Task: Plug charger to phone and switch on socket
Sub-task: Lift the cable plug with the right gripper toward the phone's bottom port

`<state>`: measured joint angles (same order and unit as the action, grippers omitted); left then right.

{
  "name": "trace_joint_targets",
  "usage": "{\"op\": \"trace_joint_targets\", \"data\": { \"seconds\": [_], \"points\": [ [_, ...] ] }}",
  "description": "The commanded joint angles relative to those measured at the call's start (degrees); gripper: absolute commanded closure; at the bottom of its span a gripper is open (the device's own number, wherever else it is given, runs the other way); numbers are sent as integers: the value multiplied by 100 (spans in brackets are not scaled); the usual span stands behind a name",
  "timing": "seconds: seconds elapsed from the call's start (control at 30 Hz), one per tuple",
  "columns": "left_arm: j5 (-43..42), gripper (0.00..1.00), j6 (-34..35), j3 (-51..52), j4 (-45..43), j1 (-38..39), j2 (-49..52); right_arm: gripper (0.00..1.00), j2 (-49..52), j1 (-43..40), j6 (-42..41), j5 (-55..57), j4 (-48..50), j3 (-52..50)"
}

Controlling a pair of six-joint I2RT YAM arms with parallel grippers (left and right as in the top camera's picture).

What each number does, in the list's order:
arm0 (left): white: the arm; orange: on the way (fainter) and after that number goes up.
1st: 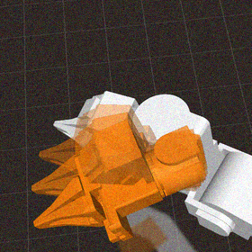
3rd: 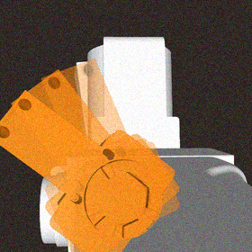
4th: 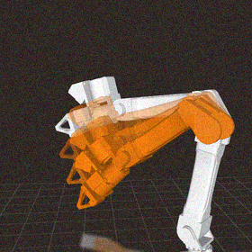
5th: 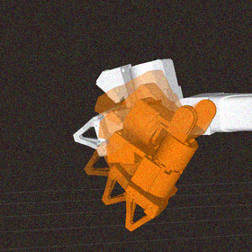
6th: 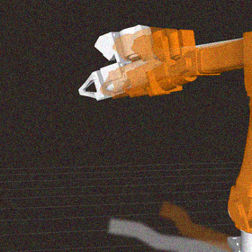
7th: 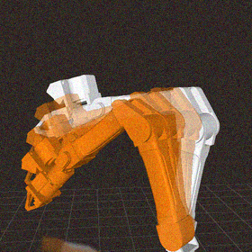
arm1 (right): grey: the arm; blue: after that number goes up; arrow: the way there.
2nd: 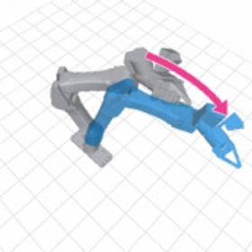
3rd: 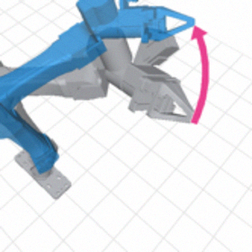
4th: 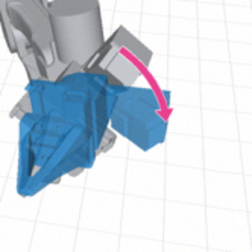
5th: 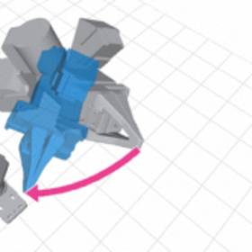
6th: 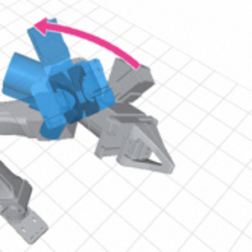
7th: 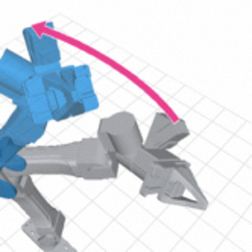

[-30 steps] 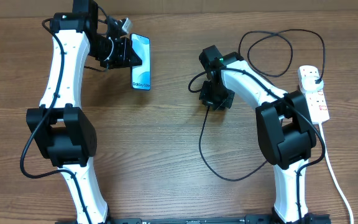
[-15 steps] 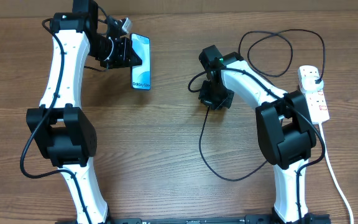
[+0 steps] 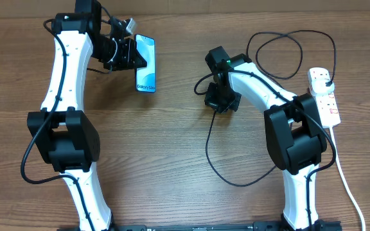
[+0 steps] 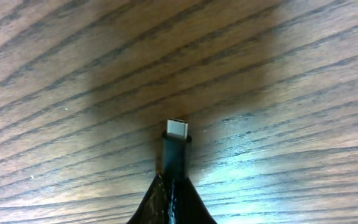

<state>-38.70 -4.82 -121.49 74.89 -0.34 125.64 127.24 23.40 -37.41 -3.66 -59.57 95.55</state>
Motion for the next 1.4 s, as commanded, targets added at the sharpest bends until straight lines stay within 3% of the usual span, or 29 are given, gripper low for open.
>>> {"op": "trace_joint_targets", "data": {
  "seconds": [0.0, 0.17, 0.33, 0.63, 0.97, 1.37],
  "points": [
    [-140, 96, 9, -125, -76, 37, -201, 96, 114, 52, 166, -94, 144, -129],
    [-1003, 96, -330, -125, -247, 35, -201, 96, 44, -39, 614, -315, 98, 116],
    [-2894, 96, -782, -125, -546, 26, -201, 96, -494, -197, 1519, -1506, 258, 326],
    [-5119, 96, -629, -125, -1381, 26, -201, 96, -2055, -192, 2400, -2487, 262, 363],
    [-5193, 96, -439, -125, -1499, 31, -201, 96, -2743, 321, 2699, -2750, 184, 356],
    [-4852, 96, -544, -125, -1545, 81, -201, 96, -2736, 802, 2262, -1646, 262, 330]
  ]
}}
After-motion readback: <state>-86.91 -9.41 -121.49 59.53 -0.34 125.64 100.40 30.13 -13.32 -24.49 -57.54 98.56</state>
